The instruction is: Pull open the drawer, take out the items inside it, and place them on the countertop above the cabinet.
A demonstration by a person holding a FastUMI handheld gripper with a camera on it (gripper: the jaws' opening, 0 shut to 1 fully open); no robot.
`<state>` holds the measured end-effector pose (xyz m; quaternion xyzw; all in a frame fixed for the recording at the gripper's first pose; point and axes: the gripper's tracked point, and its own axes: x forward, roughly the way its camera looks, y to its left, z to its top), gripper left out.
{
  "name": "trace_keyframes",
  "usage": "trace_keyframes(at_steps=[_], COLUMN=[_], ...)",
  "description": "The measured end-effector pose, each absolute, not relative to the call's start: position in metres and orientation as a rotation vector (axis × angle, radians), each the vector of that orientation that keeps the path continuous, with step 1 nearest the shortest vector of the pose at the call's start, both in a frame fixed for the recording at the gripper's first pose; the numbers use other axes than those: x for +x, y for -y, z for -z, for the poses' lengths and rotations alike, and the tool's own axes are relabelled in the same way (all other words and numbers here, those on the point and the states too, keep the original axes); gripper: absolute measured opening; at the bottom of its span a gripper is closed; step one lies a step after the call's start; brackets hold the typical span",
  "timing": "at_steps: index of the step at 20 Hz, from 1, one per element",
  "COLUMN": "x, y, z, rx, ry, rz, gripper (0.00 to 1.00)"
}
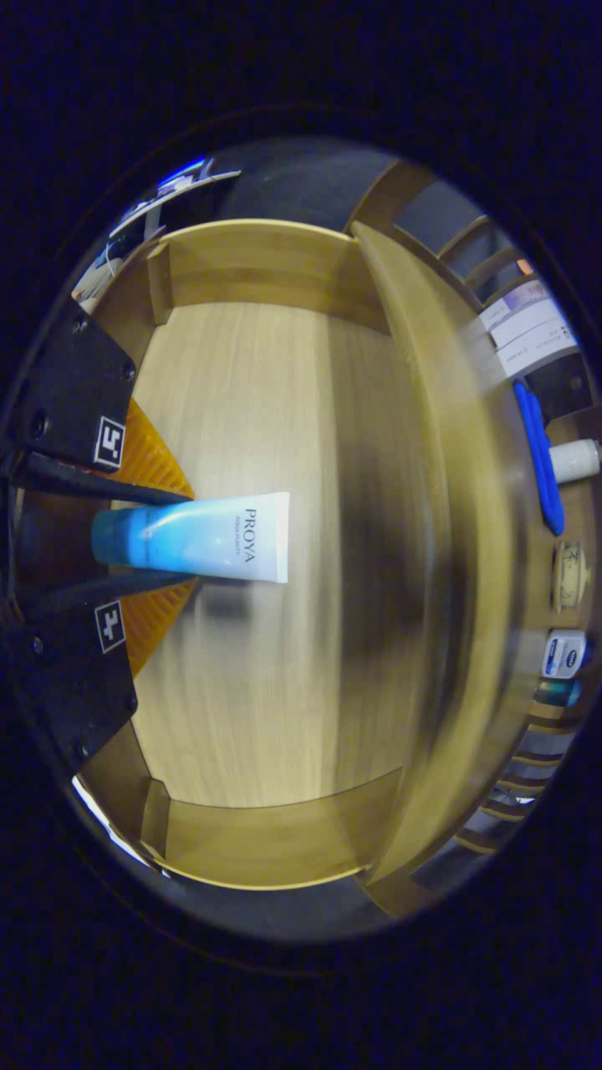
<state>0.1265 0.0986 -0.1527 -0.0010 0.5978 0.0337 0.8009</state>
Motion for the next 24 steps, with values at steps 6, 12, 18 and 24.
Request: trace_keyframes(at_steps=[6,12,18,24], x=[0.124,0.141,0.186,0.253], y=[-0.099,-0.101,-0.107,-0.098], z=[0.104,0.068,0.038,0.023], rx=[-0.018,-0.022,0.011,0.04], ry=[-1.196,-1.145,-1.094,-1.049], rz=[-0.104,-0.121,-0.101,-0.057], gripper=[0.44,0.44,0.44,0.44])
